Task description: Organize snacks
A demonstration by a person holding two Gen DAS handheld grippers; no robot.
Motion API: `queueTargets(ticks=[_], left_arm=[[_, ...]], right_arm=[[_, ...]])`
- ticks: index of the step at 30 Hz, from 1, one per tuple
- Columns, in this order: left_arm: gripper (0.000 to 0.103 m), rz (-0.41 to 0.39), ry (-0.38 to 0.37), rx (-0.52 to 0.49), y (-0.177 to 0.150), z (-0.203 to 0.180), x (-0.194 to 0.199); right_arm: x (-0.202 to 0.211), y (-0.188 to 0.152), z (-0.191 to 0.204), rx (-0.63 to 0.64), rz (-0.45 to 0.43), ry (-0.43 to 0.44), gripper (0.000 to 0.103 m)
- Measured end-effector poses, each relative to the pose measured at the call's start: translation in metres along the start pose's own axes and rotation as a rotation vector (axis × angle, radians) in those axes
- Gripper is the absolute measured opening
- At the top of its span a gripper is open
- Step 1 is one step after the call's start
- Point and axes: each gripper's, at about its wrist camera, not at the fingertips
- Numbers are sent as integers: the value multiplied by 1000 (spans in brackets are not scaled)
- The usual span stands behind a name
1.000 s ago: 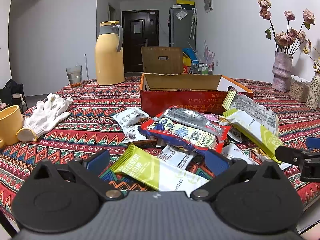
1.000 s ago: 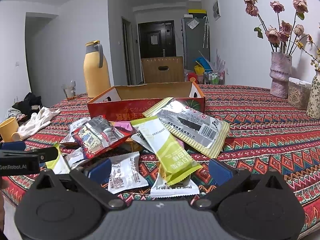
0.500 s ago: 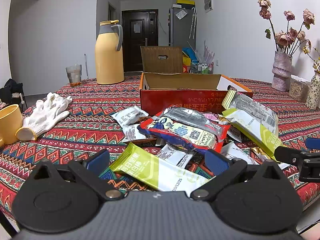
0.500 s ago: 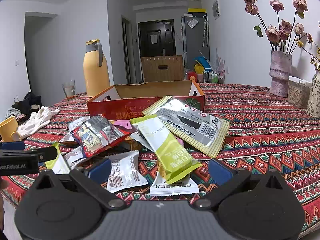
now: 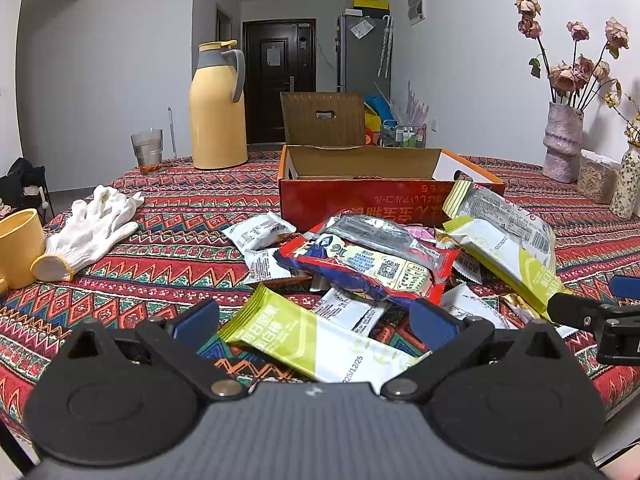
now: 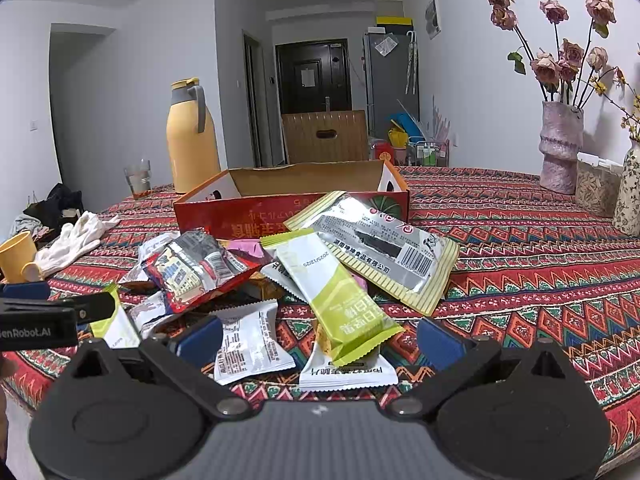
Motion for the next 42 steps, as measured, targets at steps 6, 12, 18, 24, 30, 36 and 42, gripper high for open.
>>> queueTargets(ticks=[6,12,18,24,30,36,42], left_arm=[[103,1,0,0,0,0,0],[103,1,-1,0,0,0,0],[103,1,0,1,0,0,0],[103,3,0,1,0,0,0],[103,15,0,-8,-1,-4,-3],[103,33,6,-9,2,-3,-11],[103,51,15,-11,3,-2,-19]], right_arm=[[0,0,0,0,0,0,103],[0,0,0,0,0,0,103],[0,0,0,0,1,0,103],[-1,-1,-2,6,5,-8,103],[-12,3,-10,38,6,-45,103],[-35,14,-17,116,21,-57,98],[-70,21,-12,200,85,5,86]])
Point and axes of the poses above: each gripper's, at about its wrist camera, not at the fingertips, and x roughly against the way its jaws point, z to its left, y to its top, and after that the axes turned 3 degrees about -z, right-handed
